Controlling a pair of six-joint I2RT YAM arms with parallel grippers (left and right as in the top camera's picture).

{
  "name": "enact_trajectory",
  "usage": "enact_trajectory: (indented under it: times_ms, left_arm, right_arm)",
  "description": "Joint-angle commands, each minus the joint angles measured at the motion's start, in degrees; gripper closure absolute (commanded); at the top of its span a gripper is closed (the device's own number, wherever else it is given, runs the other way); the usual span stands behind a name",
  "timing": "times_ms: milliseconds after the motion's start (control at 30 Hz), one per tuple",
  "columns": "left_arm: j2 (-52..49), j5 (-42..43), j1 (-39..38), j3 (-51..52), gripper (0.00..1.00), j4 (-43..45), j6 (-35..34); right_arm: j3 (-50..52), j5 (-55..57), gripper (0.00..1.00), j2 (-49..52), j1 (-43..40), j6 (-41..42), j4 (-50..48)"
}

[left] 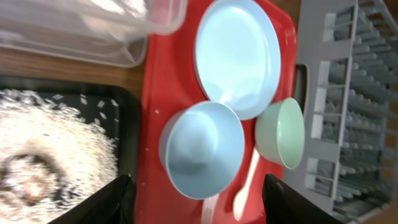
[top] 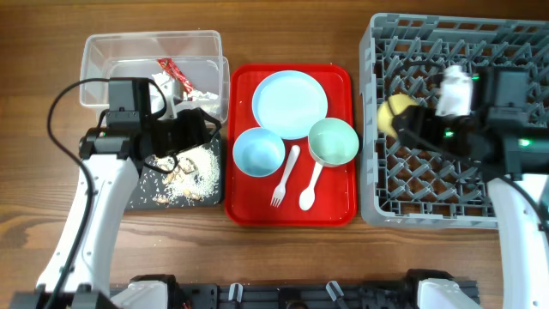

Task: Sort waste into correct bins and load items into the dishwasher rack
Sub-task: 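Carry the yellow cup with the right gripper into the rack's right side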

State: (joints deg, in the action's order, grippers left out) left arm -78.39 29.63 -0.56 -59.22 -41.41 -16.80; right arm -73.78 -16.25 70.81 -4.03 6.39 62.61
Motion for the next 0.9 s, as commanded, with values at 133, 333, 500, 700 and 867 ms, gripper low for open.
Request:
enact_trajectory:
  times_ms: [133, 333, 500, 700, 867]
  left_arm:
    - [4.9, -10.2, 0.5, 0.0, 0.29, -0.1, 1.6]
    - [4.9, -10.2, 0.5, 0.0, 0.29, 0.0, 1.6]
    - [4.9, -10.2, 0.5, 0.0, 0.29, -0.1, 1.6]
    - [4.6, -10.4, 0.3, 0.0, 0.29, -0.7, 1.6]
    - [4.5, -10.4, 0.3, 0.0, 0.28, -1.3, 1.6]
  right_arm:
    - [-3.1, 11.2, 0.96, 3.4, -21.1, 1.4, 4.8]
    - [-16.4, 13.3, 0.96, 14.7, -33.8, 5.2, 11.4]
    - [-23.9, 13.9, 0.96, 26.0, -39.6, 10.4, 13.1]
    - [-23.9, 15.2, 0.96, 34.7, -45.7, 11.8, 10.5]
    - [-23.8, 17.7, 0.95, 39.4, -46.2, 12.1, 9.6]
